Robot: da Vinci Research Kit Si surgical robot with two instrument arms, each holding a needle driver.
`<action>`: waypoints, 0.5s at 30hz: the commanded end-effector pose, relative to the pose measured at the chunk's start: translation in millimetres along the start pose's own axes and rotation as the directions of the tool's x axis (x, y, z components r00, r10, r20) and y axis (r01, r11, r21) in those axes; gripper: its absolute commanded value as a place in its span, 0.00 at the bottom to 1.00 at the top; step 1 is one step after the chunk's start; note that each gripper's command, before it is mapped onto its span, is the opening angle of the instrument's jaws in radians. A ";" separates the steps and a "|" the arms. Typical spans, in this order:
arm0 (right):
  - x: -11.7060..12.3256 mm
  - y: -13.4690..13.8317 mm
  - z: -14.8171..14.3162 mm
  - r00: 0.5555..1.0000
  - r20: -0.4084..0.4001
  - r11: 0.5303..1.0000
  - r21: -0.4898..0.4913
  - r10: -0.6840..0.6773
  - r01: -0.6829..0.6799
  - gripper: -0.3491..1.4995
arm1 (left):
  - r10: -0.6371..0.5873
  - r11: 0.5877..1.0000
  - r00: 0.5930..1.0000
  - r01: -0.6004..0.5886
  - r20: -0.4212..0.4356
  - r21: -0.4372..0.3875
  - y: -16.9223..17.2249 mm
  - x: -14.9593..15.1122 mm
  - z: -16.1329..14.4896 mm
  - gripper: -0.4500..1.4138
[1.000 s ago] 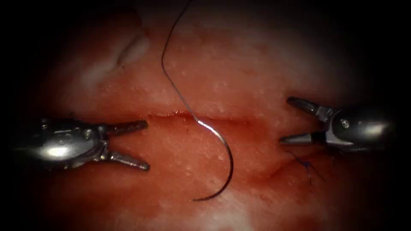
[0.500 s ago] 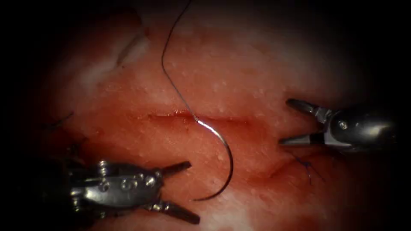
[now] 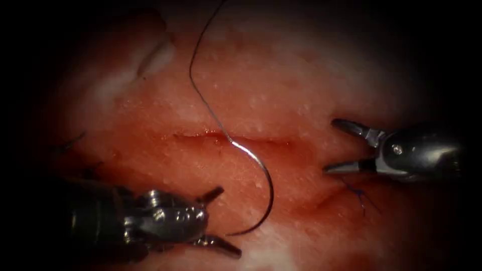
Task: Wound Closure
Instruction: Pick up the needle near the tip using the left hand.
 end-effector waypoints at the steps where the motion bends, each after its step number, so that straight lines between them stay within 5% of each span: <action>1: -0.1 -0.5 0.8 1.000 0.000 1.000 0.002 -0.001 0.001 0.83 | 0.001 1.000 1.000 -0.001 -0.001 -0.007 0.3 0.0 1.1 0.74; 7: -0.1 -0.6 0.9 1.000 0.000 1.000 0.001 -0.001 0.001 0.83 | 0.014 1.000 1.000 -0.014 -0.001 -0.016 0.4 -0.2 1.5 0.61; 11: 0.0 -0.7 0.9 1.000 0.000 1.000 0.001 -0.001 0.001 0.83 | 0.056 0.998 0.998 -0.056 -0.003 -0.023 0.4 -0.3 1.4 0.28; 13: 0.1 -0.8 1.0 1.000 0.000 1.000 0.000 0.000 0.000 0.83 | 0.087 0.996 0.996 -0.087 -0.004 -0.023 0.6 -0.5 1.3 0.01; 15: 0.2 -0.9 1.2 1.000 0.002 1.000 -0.005 0.001 -0.001 0.83 | 0.123 0.992 0.992 -0.124 -0.004 -0.015 0.7 -0.6 1.1 0.00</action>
